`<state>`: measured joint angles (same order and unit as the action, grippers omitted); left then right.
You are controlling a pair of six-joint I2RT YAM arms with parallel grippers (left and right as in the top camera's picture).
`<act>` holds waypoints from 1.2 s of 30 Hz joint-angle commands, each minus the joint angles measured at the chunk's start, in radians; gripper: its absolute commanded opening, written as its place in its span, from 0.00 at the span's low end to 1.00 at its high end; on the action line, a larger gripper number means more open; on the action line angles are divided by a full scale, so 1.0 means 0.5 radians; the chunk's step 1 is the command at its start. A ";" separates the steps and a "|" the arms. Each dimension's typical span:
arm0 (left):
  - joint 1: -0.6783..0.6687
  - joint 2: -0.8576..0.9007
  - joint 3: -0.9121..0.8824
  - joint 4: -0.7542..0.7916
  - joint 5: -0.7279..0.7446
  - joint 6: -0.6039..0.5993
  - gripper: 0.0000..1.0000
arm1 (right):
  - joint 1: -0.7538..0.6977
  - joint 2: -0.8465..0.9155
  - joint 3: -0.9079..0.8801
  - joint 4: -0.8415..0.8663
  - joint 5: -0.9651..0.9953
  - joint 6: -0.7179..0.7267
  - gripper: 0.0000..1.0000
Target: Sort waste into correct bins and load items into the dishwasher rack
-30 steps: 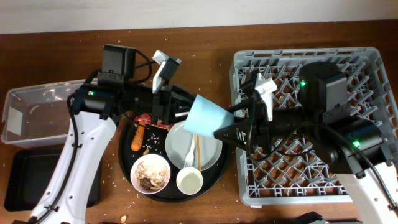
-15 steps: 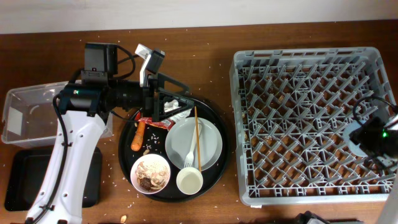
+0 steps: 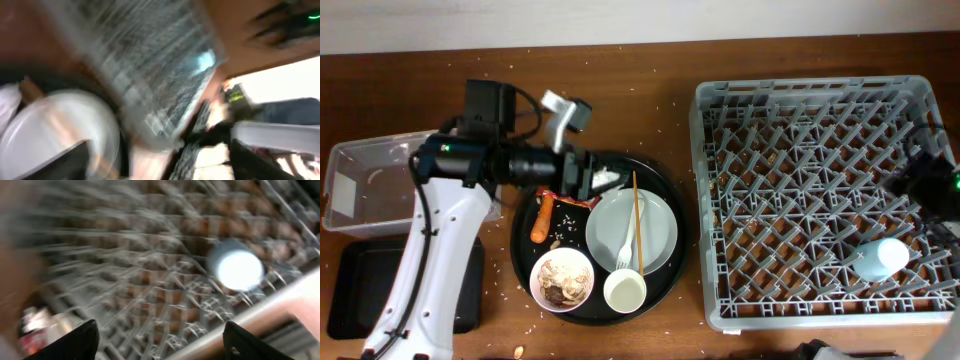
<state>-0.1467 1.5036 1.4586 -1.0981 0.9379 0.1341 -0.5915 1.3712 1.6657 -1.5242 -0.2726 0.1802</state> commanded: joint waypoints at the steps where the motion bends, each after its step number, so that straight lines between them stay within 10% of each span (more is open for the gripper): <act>1: -0.275 0.003 -0.002 -0.294 -1.096 -0.198 0.69 | 0.352 -0.376 0.072 0.084 -0.402 -0.159 0.80; 4: -0.698 0.003 -0.127 -0.495 -1.549 -0.531 0.62 | 0.706 -0.526 0.072 0.064 -0.314 -0.150 0.88; 12: -1.014 0.003 -0.932 0.013 -1.556 -0.822 0.46 | 0.778 -0.449 0.070 -0.043 -0.270 -0.143 0.88; 14: -1.014 0.003 -1.038 0.140 -1.555 -0.904 0.15 | 0.778 -0.421 0.070 -0.043 -0.270 -0.144 0.88; 16: -0.975 -0.005 -0.938 0.107 -1.496 -0.903 0.00 | 0.778 -0.416 0.070 -0.043 -0.270 -0.144 0.88; 21: -0.710 -0.082 -0.088 -0.334 -1.408 -0.738 0.00 | 0.779 -0.416 0.064 -0.216 -0.271 -0.146 0.88; 28: 0.054 0.092 0.133 0.387 0.980 -0.246 0.00 | 1.497 -0.413 -0.142 0.275 -0.915 -0.207 0.84; 31: -0.037 0.134 0.133 0.388 1.109 -0.235 0.00 | 1.997 -0.367 -0.229 0.915 -0.896 -0.079 0.84; 36: -0.061 0.130 0.133 0.416 1.273 -0.236 0.00 | 2.046 -0.304 -0.229 1.103 -0.740 -0.188 0.84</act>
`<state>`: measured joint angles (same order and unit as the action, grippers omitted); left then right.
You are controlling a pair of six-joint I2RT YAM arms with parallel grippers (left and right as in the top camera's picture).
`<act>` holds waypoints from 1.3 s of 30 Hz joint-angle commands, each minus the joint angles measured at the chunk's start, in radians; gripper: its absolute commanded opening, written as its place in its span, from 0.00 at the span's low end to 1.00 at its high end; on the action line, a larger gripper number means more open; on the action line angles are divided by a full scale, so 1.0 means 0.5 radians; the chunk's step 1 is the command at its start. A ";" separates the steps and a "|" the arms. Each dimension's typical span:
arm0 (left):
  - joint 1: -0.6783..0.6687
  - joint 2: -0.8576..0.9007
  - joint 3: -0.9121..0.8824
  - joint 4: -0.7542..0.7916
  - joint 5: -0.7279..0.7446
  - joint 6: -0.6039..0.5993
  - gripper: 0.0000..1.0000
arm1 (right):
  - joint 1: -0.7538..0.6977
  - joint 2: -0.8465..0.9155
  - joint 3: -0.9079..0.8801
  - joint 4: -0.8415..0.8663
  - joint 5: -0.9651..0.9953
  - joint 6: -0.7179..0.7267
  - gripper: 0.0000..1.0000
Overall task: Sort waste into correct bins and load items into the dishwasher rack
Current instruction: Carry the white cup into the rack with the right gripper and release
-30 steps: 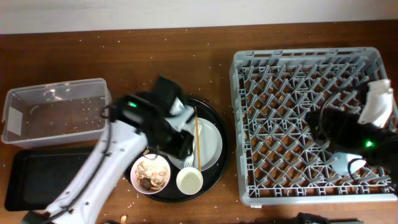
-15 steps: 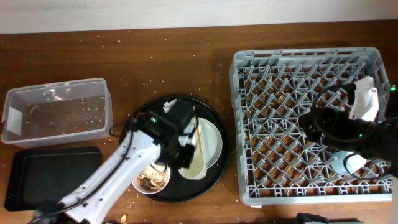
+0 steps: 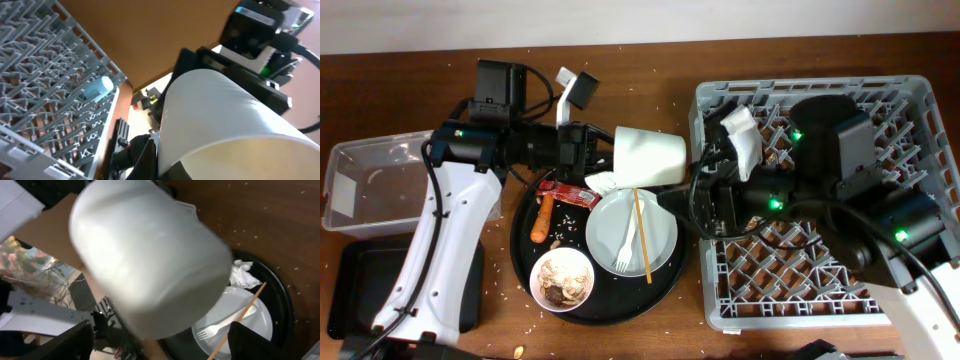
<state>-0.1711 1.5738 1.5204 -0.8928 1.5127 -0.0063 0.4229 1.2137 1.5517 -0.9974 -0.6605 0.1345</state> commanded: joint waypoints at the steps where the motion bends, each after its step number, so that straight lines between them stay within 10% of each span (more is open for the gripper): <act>1: -0.030 -0.010 0.009 0.005 0.123 0.044 0.00 | 0.015 0.011 -0.001 0.113 0.045 -0.104 0.84; 5: -0.053 -0.010 0.009 0.004 0.124 0.043 0.00 | 0.016 0.011 -0.001 0.323 -0.055 -0.105 0.89; 10: -0.054 -0.010 0.009 0.043 0.123 0.044 0.00 | 0.016 0.011 -0.001 0.292 -0.201 -0.164 0.64; 21: -0.124 -0.010 0.010 0.164 0.123 0.042 0.01 | 0.018 0.063 0.001 0.277 -0.304 -0.255 0.63; 25: -0.120 -0.010 0.010 0.269 0.105 0.043 0.99 | -0.013 -0.113 0.002 0.231 0.000 -0.176 0.56; 35: -0.124 -0.010 0.009 -0.008 -0.705 0.037 0.99 | -1.846 -0.255 0.001 -0.967 1.083 0.275 0.54; 39: -0.124 -0.010 0.009 -0.104 -0.845 0.038 0.99 | -2.056 0.155 -0.008 -1.176 1.083 0.259 0.55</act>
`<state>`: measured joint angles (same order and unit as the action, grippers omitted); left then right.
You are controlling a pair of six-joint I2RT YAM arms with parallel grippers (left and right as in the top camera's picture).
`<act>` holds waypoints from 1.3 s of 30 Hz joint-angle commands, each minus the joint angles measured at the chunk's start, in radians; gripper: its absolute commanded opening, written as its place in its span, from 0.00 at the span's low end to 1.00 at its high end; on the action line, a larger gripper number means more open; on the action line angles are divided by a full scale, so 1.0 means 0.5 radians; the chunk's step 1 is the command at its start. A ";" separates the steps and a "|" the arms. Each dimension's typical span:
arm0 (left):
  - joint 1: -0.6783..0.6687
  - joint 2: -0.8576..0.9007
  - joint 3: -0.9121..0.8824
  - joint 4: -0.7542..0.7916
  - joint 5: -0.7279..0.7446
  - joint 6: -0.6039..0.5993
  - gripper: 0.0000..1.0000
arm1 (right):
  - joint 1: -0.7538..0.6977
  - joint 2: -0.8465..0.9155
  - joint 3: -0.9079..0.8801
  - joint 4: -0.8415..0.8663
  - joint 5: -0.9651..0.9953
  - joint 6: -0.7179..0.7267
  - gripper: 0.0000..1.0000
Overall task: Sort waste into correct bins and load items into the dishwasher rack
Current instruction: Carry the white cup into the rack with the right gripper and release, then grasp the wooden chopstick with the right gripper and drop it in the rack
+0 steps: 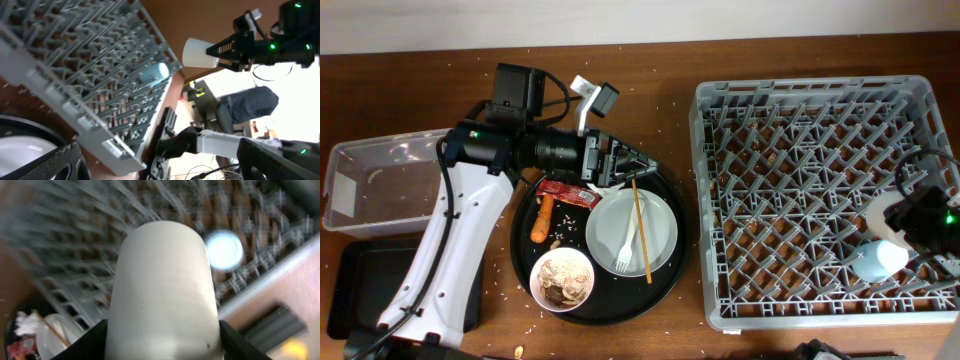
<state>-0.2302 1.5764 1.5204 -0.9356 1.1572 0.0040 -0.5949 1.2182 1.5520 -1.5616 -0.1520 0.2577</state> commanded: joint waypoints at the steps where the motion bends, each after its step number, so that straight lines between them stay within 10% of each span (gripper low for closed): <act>1: -0.006 -0.015 0.009 -0.018 -0.134 0.018 0.99 | 0.024 0.256 -0.044 -0.086 0.058 -0.052 0.56; 6: -0.006 -0.015 0.009 -0.050 -0.133 0.018 0.99 | 0.365 0.323 -0.448 0.108 0.130 -0.036 0.56; 8: -0.005 -0.015 0.009 -0.070 -0.134 0.018 0.99 | 0.406 0.326 -0.566 0.202 0.244 0.042 0.75; 14: -0.005 -0.015 0.009 -0.098 -0.259 0.024 0.99 | 0.404 0.177 -0.126 0.032 -0.056 -0.165 0.84; 16: -0.006 -0.037 0.010 -0.205 -0.754 0.018 0.99 | 0.406 0.025 0.081 0.025 -0.231 -0.333 0.85; 18: -0.063 -0.047 0.000 -0.642 -1.885 -0.325 0.99 | 0.406 -0.233 0.244 0.118 -0.468 -0.398 0.89; 25: -0.244 -0.040 -0.504 -0.320 -2.210 -0.504 0.98 | 0.462 -0.324 0.224 0.094 -0.923 -0.576 0.82; 35: 0.176 -0.082 0.328 -0.902 -2.429 -0.462 0.97 | 2.369 0.343 -0.329 0.781 0.084 0.349 0.75; 39: 0.359 -0.115 0.437 -1.001 -2.429 -0.462 0.99 | 2.457 1.038 -0.329 1.152 0.100 0.567 0.58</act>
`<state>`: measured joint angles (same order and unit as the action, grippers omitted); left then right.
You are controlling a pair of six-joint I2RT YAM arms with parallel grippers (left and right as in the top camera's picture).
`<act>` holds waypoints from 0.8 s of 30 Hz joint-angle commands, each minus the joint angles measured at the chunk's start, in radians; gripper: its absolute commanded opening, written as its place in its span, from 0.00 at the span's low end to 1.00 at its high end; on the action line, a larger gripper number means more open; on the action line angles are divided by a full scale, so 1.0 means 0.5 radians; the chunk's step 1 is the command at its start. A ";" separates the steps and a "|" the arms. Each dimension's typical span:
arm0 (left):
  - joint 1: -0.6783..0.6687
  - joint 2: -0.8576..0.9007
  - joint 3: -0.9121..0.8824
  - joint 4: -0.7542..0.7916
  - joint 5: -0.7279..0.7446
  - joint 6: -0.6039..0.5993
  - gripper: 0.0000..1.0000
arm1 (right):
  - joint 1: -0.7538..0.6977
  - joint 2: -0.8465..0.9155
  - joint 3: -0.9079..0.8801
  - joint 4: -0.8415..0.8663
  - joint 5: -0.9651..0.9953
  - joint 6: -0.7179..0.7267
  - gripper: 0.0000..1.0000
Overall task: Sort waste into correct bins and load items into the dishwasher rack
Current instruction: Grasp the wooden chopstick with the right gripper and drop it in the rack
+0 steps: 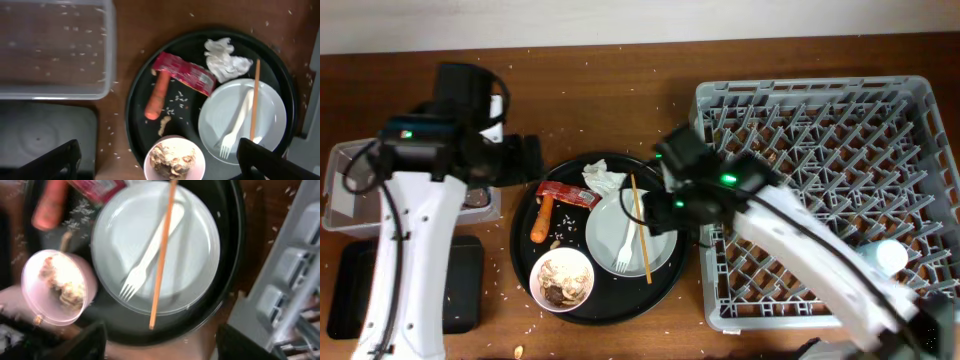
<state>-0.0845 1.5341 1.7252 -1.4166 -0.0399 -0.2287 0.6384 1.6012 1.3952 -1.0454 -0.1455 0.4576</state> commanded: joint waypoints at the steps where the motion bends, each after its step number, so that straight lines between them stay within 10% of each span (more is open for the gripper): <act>1: 0.080 -0.030 0.026 -0.057 -0.034 0.004 0.99 | -0.011 0.345 -0.015 0.146 0.082 0.167 0.55; 10: 0.080 -0.030 0.026 -0.067 -0.034 0.004 0.99 | 0.011 0.819 -0.016 0.312 -0.180 0.142 0.41; 14: 0.080 -0.030 0.026 -0.066 -0.034 0.003 0.99 | 0.035 0.816 -0.014 0.327 -0.079 0.143 0.04; 24: 0.080 -0.030 0.026 -0.067 -0.034 0.003 0.99 | -0.591 0.083 0.329 -0.114 0.432 -0.174 0.04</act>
<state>-0.0490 1.5311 1.7267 -1.4513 -0.0456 -0.2287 0.4541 1.6428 1.5585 -1.0809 -0.0093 0.4797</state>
